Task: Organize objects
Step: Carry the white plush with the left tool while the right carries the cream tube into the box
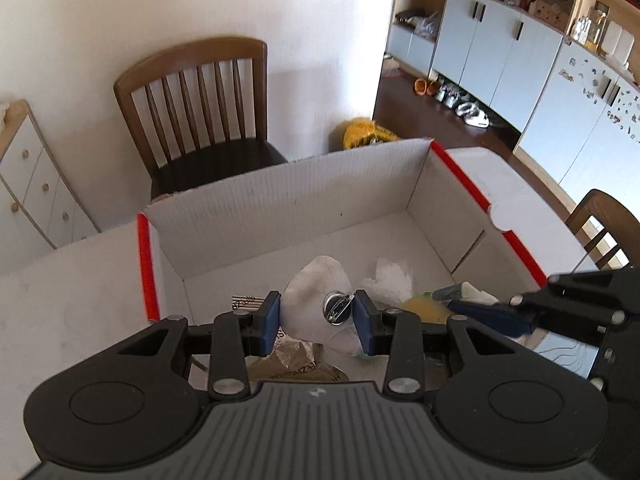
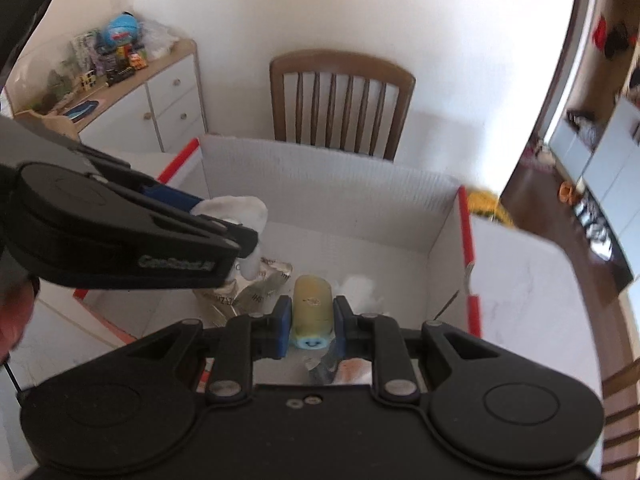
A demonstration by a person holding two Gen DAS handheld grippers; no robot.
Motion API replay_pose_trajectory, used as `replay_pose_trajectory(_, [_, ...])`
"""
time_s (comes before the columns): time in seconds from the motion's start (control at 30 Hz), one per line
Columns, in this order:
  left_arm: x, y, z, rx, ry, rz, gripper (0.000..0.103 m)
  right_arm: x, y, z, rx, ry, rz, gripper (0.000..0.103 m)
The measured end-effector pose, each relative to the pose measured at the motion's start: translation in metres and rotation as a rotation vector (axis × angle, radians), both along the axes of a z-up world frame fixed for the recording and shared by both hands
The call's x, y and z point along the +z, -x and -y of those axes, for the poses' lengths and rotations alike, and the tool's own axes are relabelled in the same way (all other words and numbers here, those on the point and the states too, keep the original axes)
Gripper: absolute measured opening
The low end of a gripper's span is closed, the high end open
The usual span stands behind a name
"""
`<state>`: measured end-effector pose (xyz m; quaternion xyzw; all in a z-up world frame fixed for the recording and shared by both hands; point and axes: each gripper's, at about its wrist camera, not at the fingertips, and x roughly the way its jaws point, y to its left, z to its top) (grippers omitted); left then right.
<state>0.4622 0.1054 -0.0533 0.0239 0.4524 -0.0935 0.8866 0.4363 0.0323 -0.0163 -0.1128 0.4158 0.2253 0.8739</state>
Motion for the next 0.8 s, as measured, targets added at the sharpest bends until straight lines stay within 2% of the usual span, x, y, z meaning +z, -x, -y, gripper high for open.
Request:
replay_pose_trajectory(0.23, [-0.019,-0.020,0.005,-0.014,-0.032,-0.043,0.038,-0.021,-0.006,-0.014,0.000,0.046,-0.042,0.020])
replay_pose_trajectory(0.37, [-0.028,-0.026,0.007,-0.011,-0.021,-0.063,0.038,-0.028,-0.010,-0.013,-0.009,0.054,-0.062,0.020])
replay_pose_trajectory(0.8, [-0.048,-0.038,0.010,-0.009,-0.009,-0.127,0.039,-0.031,-0.016,-0.015,-0.018,0.054,-0.085,0.021])
